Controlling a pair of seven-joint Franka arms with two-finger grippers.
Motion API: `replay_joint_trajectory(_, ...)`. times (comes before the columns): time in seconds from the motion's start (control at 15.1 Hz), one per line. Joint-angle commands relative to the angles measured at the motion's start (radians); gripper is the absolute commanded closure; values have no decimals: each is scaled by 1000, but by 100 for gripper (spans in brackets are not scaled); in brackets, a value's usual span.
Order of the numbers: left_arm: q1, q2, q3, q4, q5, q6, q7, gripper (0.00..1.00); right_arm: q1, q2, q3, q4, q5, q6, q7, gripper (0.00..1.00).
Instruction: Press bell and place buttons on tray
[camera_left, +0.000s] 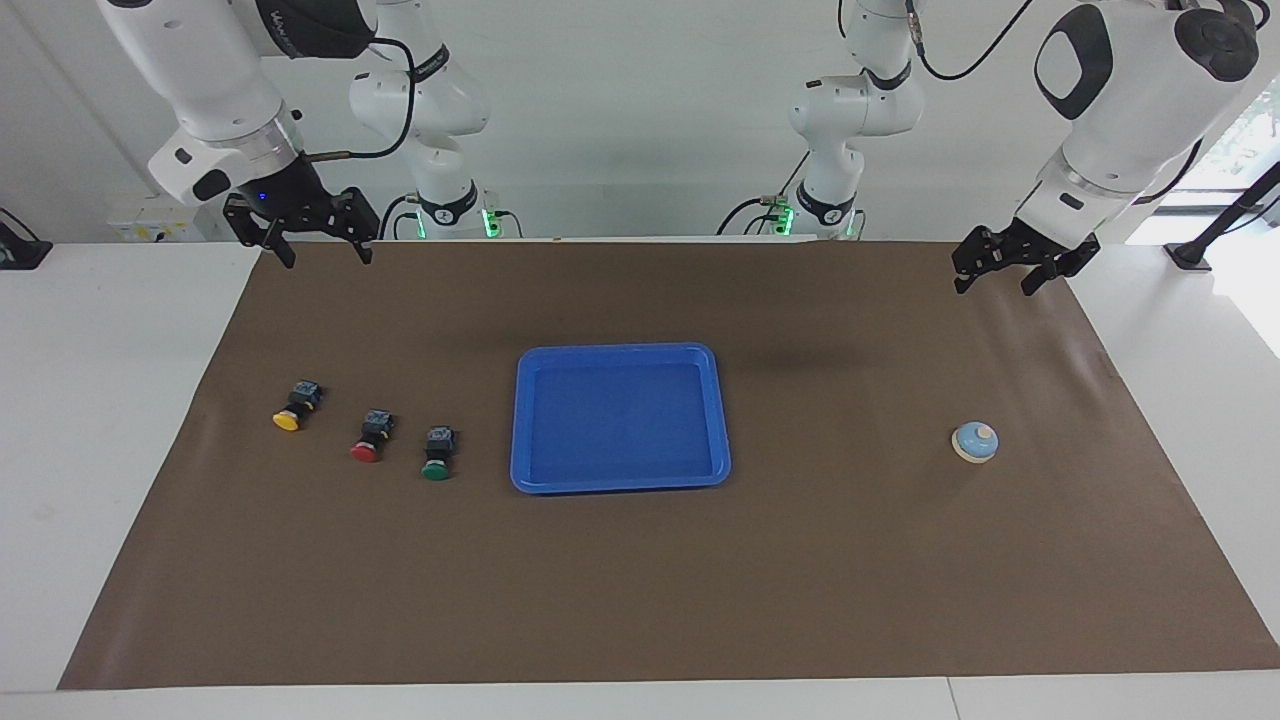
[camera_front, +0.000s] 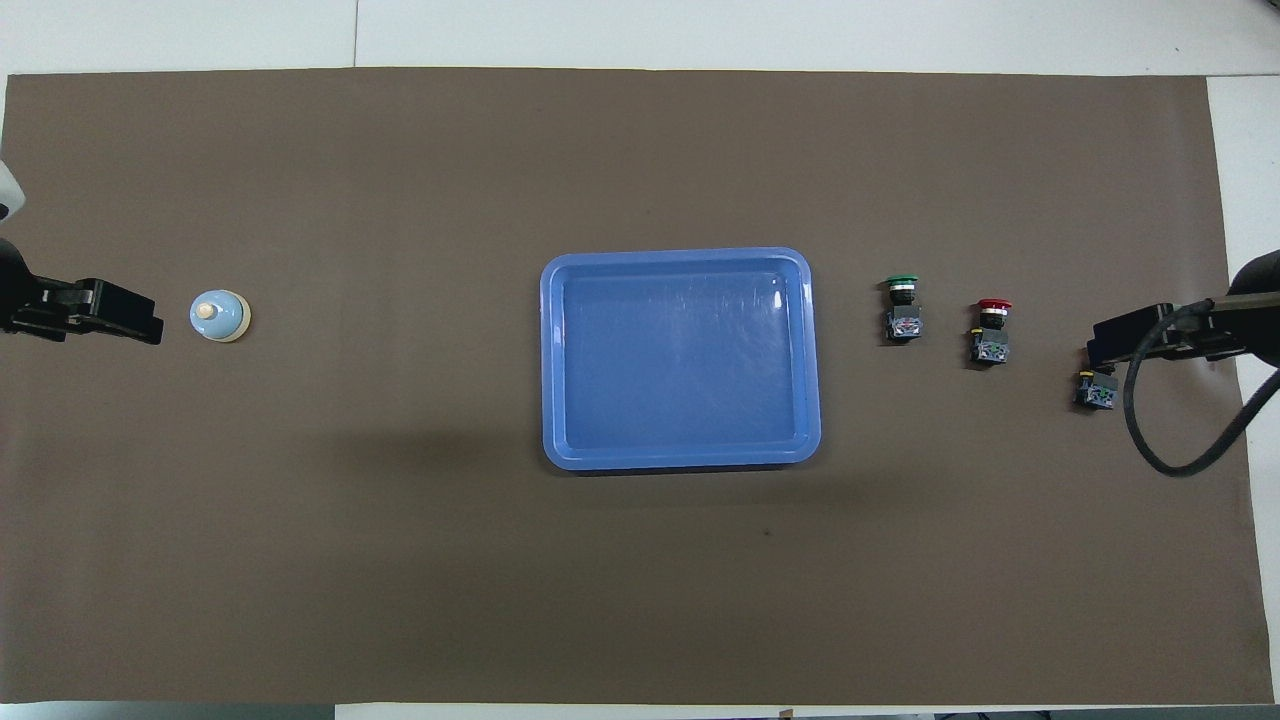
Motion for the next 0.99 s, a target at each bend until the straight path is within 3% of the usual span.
replay_joint_trajectory(0.0, 45, -20, 0, -70, 5, 93, 4, 98, -6, -10, 1, -9, -5, -2, -11, 0)
replay_joint_trajectory(0.6, 122, 158, 0, -175, 5, 403, 15, 100, -6, -10, 1, -9, -5, -2, -11, 0)
replay_joint_trajectory(0.93, 139, 192, 0, -238, 5, 558, 17, 100, -6, -10, 1, -9, -5, -2, -11, 0)
